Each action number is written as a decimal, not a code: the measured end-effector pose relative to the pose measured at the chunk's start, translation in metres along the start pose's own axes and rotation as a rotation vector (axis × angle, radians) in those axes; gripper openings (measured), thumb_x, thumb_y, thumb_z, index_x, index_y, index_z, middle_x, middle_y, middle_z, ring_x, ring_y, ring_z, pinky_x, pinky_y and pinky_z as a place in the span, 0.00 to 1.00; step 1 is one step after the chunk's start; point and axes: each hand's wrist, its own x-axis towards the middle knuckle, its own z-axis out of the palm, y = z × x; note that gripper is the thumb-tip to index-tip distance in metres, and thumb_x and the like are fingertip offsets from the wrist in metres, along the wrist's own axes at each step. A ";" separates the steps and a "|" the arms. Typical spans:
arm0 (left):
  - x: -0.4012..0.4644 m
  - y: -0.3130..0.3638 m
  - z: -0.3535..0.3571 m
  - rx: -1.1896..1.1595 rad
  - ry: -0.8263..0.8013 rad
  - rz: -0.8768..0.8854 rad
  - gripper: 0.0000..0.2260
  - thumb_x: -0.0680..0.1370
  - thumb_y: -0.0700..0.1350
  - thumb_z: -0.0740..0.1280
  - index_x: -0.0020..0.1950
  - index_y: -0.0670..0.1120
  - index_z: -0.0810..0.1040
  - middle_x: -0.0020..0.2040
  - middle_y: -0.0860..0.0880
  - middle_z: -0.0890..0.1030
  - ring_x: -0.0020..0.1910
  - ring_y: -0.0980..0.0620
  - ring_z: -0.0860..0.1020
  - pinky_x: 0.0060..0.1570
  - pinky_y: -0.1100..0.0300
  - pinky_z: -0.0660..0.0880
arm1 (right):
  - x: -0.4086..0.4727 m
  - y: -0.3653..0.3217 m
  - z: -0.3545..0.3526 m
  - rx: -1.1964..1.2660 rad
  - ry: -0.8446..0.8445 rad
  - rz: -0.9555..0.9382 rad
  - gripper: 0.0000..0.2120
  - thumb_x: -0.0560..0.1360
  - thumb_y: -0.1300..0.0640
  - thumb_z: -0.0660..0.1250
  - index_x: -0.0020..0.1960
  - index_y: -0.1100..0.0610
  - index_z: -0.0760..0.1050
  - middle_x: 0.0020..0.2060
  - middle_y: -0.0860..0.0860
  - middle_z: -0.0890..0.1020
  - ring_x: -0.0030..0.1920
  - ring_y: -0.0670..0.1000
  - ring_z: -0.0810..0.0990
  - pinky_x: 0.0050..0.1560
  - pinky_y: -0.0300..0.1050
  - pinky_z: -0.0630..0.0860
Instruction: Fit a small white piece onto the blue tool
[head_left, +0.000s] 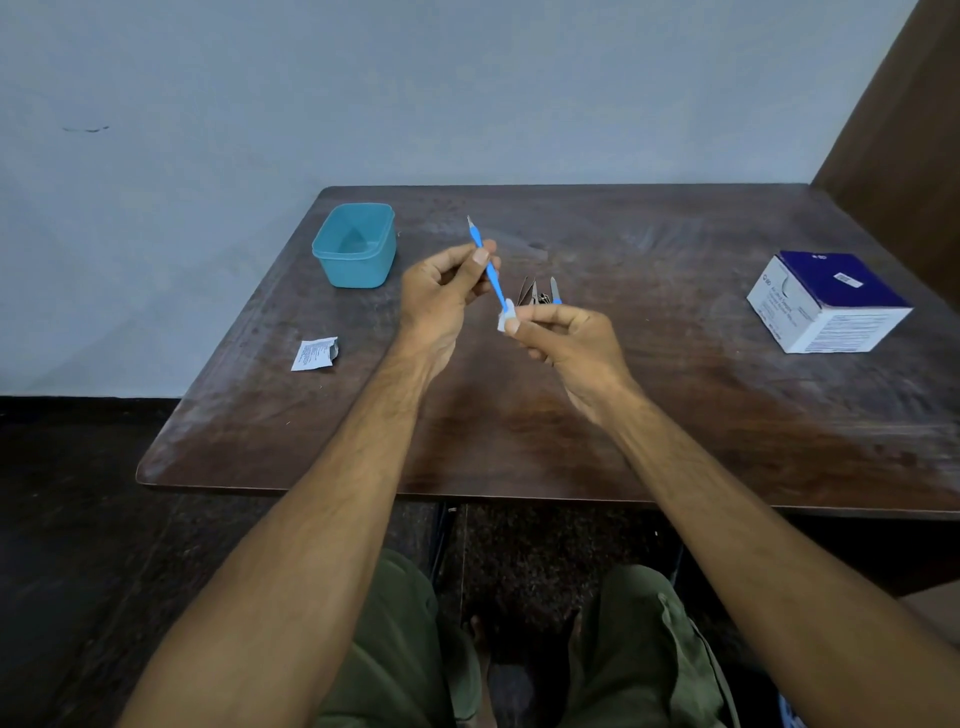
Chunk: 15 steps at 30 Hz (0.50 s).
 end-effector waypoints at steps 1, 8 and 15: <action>0.000 -0.001 -0.001 0.003 0.004 -0.003 0.06 0.79 0.36 0.65 0.53 0.37 0.80 0.42 0.48 0.83 0.38 0.58 0.81 0.44 0.63 0.78 | 0.000 0.001 0.000 -0.006 0.001 0.002 0.05 0.69 0.61 0.76 0.44 0.56 0.83 0.37 0.50 0.84 0.34 0.42 0.77 0.36 0.33 0.73; -0.008 -0.009 0.004 0.007 -0.022 -0.059 0.08 0.79 0.38 0.66 0.54 0.37 0.81 0.39 0.50 0.84 0.36 0.56 0.81 0.42 0.63 0.79 | 0.008 -0.005 0.010 0.047 0.071 -0.038 0.06 0.69 0.64 0.75 0.46 0.62 0.82 0.34 0.50 0.83 0.31 0.40 0.77 0.34 0.31 0.73; -0.018 -0.019 -0.002 0.035 -0.006 -0.139 0.05 0.77 0.40 0.69 0.45 0.48 0.83 0.40 0.52 0.84 0.42 0.54 0.80 0.50 0.58 0.78 | 0.012 0.007 0.016 -0.046 0.105 -0.107 0.05 0.70 0.62 0.75 0.45 0.61 0.83 0.38 0.52 0.85 0.36 0.42 0.81 0.38 0.31 0.74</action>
